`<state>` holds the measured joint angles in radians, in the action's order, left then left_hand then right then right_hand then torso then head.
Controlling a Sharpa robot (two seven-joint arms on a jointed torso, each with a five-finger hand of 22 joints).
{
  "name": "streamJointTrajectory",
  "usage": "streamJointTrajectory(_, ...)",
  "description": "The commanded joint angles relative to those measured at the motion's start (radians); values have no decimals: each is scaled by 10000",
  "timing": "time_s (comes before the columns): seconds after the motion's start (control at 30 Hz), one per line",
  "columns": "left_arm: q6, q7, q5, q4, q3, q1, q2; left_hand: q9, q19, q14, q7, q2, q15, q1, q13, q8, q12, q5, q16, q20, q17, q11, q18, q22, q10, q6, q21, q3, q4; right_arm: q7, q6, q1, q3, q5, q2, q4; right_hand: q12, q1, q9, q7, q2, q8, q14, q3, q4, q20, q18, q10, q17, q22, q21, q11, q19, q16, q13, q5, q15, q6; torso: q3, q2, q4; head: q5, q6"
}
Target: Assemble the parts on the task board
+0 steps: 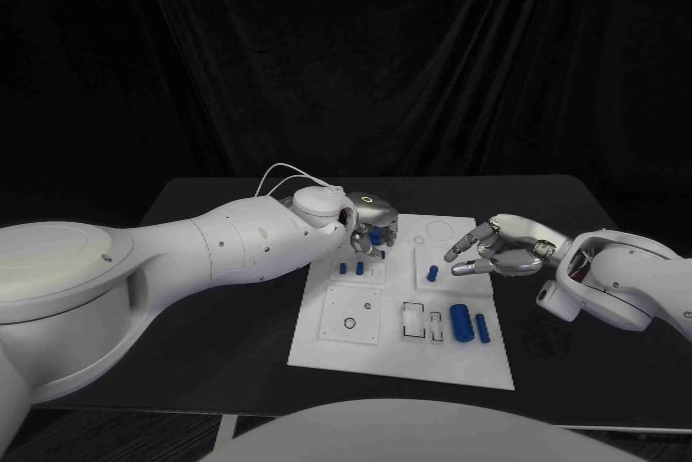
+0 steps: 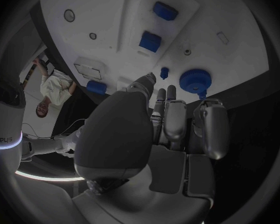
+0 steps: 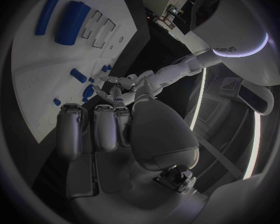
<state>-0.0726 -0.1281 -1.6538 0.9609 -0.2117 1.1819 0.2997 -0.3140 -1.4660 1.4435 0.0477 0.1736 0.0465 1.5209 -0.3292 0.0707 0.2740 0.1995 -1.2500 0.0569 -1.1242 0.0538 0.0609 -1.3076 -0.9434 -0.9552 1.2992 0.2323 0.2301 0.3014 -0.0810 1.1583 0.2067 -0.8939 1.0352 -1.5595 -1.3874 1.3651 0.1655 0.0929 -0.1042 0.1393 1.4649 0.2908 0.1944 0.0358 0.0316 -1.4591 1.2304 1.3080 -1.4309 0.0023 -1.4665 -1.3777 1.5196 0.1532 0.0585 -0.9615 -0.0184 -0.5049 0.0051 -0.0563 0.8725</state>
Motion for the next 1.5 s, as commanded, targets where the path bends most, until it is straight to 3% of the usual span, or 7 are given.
streamJointTrajectory(0.03,342,173,-24,-87,11,-35,-61,14,-132,-6,-52,80,-50,-35,-33,-35,73,43,-42,81,-25,53,-34,-1861,65,31,-18,91,-8,-14,133,-23,-4,11,-14,17,137,472,-9,6,-487,30,454,53,21,91,44,-199,10,2149,41,11,-417,-1,-2269,1,61,-54,0,1,-1,-23,2)
streamJointTrajectory(0.23,346,209,-24,-171,12,-71,-89,58,-121,-41,-40,78,-68,-60,-255,-68,240,59,-82,104,6,56,-29,-1858,46,238,-41,194,-89,-9,144,-24,-4,11,-29,40,128,460,-11,3,-491,27,457,63,28,93,42,-203,19,2151,35,8,-420,-8,-2256,-15,62,-52,0,-2,-1,8,2)
streamJointTrajectory(0.87,188,262,-24,-461,12,-175,-287,50,-110,-89,-9,-112,-36,-11,-604,12,481,260,-17,91,220,19,-11,-1836,-26,188,-117,589,-266,-11,162,-27,-4,11,-61,90,130,462,-12,1,-496,27,457,64,26,93,44,-202,15,2148,43,9,-417,-6,-2261,-16,62,-54,-2,-1,4,26,2)
streamJointTrajectory(1.0,170,208,-24,-581,12,-226,-365,50,-136,-14,4,-114,-9,-13,-676,8,542,319,-85,68,171,1,-17,-1844,-108,192,-80,677,-324,-24,182,-28,-4,11,-65,97,130,462,-12,1,-496,27,457,64,26,93,44,-202,15,2148,43,9,-417,-6,-2261,-16,62,-54,0,-9,-7,-13,2)
streamJointTrajectory(1.5,139,175,-23,-734,13,-324,-461,67,-158,46,58,-72,43,-127,-864,-27,700,290,-56,19,274,-59,-15,-1835,-326,299,-104,803,-408,-34,224,-50,-4,11,-111,179,138,471,-14,-1,-504,27,456,64,20,94,46,-198,7,2147,47,9,-416,-3,-2273,-10,62,-58,1,-9,2,65,2)
